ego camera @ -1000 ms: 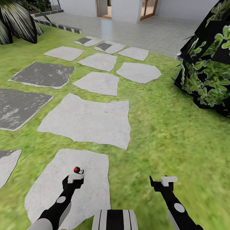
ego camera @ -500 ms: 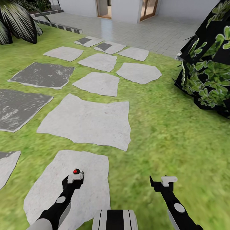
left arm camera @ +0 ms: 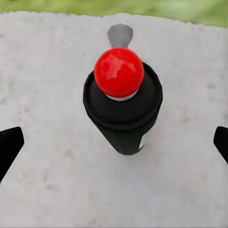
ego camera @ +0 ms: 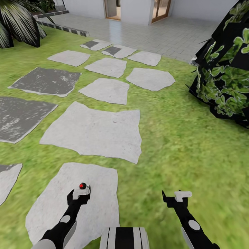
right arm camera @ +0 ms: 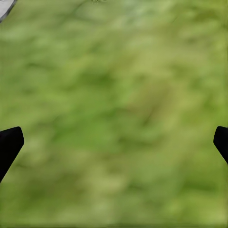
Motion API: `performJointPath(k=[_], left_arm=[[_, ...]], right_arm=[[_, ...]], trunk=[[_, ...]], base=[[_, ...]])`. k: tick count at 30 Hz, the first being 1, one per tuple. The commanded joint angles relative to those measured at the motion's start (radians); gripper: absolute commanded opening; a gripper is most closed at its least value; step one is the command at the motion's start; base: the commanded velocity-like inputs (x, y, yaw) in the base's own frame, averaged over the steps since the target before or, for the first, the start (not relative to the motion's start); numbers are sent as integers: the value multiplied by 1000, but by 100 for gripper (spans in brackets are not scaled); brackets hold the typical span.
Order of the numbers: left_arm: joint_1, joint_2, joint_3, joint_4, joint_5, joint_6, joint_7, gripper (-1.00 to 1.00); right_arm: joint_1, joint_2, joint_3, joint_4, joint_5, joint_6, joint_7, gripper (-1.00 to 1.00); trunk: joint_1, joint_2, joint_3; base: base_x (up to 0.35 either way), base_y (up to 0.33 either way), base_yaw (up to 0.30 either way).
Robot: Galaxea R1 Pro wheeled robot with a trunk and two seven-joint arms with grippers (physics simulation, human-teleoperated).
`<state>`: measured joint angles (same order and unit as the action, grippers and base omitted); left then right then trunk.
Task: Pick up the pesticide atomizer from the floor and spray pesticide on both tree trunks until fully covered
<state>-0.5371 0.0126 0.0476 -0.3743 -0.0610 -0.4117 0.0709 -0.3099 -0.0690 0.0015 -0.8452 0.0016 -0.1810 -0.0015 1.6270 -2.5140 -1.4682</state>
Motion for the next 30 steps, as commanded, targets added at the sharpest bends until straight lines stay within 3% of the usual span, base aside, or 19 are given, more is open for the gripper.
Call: performJointPath(k=[1,30], left_arm=[[0,0,0,0,0,0,0,100],[1,0,0,0,3,-4,0,100]], right_arm=[[0,0,0,0,0,0,0,100],[0,0,0,-2,0,0,0,100]], trunk=[[0,0,0],[0,0,0]], base=[[62,0,0],[28,0,0]])
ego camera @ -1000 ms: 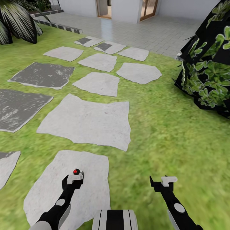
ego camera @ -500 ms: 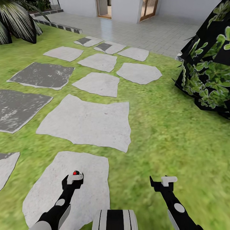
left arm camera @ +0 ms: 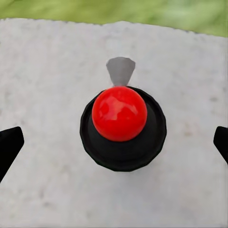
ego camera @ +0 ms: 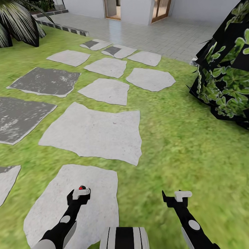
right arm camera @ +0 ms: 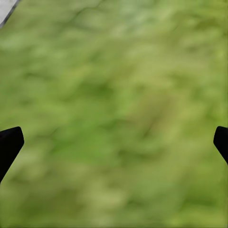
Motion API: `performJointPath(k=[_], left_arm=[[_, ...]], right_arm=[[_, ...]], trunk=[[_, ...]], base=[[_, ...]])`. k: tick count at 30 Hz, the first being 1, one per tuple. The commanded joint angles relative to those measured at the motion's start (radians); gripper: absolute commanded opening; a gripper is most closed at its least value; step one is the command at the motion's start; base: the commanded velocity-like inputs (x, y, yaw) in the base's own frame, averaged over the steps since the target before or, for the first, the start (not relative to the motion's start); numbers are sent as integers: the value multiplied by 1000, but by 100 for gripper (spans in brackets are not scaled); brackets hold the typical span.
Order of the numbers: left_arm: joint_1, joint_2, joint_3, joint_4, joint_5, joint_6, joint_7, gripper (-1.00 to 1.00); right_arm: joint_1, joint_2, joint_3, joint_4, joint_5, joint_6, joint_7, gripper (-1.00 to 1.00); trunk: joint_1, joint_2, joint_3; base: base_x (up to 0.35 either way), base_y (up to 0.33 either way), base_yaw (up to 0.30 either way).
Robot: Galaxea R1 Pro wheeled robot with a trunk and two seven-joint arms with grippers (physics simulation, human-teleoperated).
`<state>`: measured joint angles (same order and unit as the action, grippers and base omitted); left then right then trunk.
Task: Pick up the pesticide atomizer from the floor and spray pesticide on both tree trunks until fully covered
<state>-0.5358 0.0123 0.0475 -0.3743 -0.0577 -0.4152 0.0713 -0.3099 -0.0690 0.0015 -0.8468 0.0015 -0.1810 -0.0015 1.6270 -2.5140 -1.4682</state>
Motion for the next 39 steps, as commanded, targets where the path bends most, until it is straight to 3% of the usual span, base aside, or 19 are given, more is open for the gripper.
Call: performJointPath(k=[1,6,12,39], left_arm=[[0,0,0,0,0,0,0,100],[2,-1,0,0,-2,-2,0,100],[2,-3,0,0,-2,-2,0,100],[4,-3,0,-1,-1,-10,1,100]], right_arm=[[0,0,0,0,0,0,0,100],[0,0,0,-1,-1,0,0,100],[0,0,0,-1,-1,0,0,100],[0,0,0,-2,-2,0,0,100]], trunk=[[0,0,0],[0,0,0],[3,-1,-23],[3,-1,-17]], base=[[5,0,0],[1,0,0],[0,0,0],[11,0,0]])
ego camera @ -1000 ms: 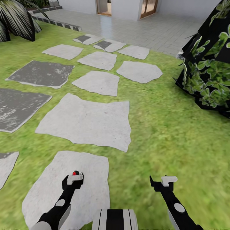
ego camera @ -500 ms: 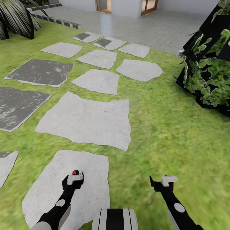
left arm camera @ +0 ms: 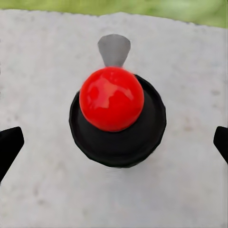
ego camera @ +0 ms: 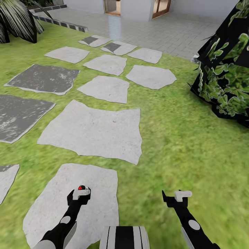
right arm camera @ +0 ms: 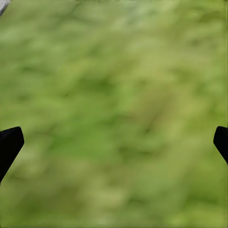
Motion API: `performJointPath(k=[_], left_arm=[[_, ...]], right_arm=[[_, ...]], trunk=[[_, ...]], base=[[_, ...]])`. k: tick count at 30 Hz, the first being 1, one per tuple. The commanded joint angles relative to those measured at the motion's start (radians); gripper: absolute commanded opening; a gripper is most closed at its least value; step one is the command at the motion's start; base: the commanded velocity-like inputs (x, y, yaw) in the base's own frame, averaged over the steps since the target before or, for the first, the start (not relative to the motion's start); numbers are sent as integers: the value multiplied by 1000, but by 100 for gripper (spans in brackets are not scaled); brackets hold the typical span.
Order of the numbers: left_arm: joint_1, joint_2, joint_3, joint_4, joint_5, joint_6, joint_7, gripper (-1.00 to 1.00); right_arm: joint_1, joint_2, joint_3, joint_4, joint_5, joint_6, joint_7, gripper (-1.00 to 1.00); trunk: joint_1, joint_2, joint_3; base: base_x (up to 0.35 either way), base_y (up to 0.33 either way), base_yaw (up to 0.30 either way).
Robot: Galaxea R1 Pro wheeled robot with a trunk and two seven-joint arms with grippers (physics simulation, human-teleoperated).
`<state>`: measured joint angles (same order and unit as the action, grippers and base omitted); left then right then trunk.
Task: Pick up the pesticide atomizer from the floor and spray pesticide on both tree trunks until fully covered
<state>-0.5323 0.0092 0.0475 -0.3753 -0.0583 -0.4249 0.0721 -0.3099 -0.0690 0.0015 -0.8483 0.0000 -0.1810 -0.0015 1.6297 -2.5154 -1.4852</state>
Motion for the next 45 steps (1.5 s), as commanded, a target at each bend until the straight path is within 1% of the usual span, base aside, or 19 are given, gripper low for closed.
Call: performJointPath(k=[1,13,23,35,45], left_arm=[[0,1,0,0,0,0,0,100],[0,2,0,1,2,0,0,100],[1,3,0,1,2,-2,0,100],[2,3,0,1,2,-3,0,100],[2,3,0,1,2,-3,0,100]], right_arm=[[0,0,0,0,0,0,0,100],[0,0,0,0,0,0,0,100],[0,0,0,0,0,0,0,100],[0,0,0,0,0,0,0,100],[0,0,0,0,0,0,0,100]], trunk=[[0,0,1],[0,0,4],[0,0,14],[0,0,15],[0,0,21]], base=[[1,0,0],[0,0,0],[0,0,0],[0,0,0],[0,0,0]])
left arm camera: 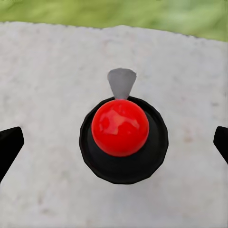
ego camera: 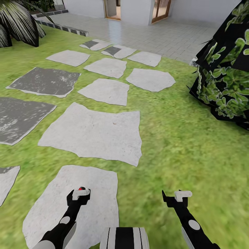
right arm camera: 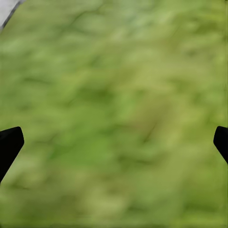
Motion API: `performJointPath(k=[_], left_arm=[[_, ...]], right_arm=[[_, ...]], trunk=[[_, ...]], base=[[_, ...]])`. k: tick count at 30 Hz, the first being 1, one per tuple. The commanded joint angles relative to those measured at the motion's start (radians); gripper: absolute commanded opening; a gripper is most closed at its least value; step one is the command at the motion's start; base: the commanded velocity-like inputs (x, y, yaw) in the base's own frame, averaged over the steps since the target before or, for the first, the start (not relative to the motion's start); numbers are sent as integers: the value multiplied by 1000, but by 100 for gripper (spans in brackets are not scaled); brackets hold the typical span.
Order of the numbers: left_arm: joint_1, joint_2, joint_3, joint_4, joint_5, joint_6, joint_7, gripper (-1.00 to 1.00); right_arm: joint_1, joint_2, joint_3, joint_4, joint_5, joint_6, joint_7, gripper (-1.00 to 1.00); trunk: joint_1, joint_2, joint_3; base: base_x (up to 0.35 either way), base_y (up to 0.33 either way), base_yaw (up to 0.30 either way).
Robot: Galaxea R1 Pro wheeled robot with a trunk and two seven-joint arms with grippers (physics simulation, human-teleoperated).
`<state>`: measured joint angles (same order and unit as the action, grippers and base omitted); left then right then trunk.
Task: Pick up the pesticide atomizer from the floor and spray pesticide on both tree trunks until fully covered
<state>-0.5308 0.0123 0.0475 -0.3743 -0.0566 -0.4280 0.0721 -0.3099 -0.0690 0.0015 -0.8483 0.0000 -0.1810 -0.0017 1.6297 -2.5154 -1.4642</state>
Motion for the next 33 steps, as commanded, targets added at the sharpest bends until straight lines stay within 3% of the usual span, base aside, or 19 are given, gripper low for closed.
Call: performJointPath(k=[1,5,6,33], left_arm=[[0,0,0,0,0,0,0,100],[1,0,0,0,0,0,0,100],[1,0,0,0,0,0,0,-100],[14,-6,0,-20,0,-2,0,-100]], right_arm=[[0,0,0,0,0,0,0,100],[0,0,0,0,0,0,0,100],[0,0,0,0,0,0,0,100],[0,0,0,1,1,0,0,100]], trunk=[[0,0,0],[0,0,0],[0,0,0],[0,0,4]], base=[[0,0,0],[0,0,0],[0,0,0],[0,0,0]])
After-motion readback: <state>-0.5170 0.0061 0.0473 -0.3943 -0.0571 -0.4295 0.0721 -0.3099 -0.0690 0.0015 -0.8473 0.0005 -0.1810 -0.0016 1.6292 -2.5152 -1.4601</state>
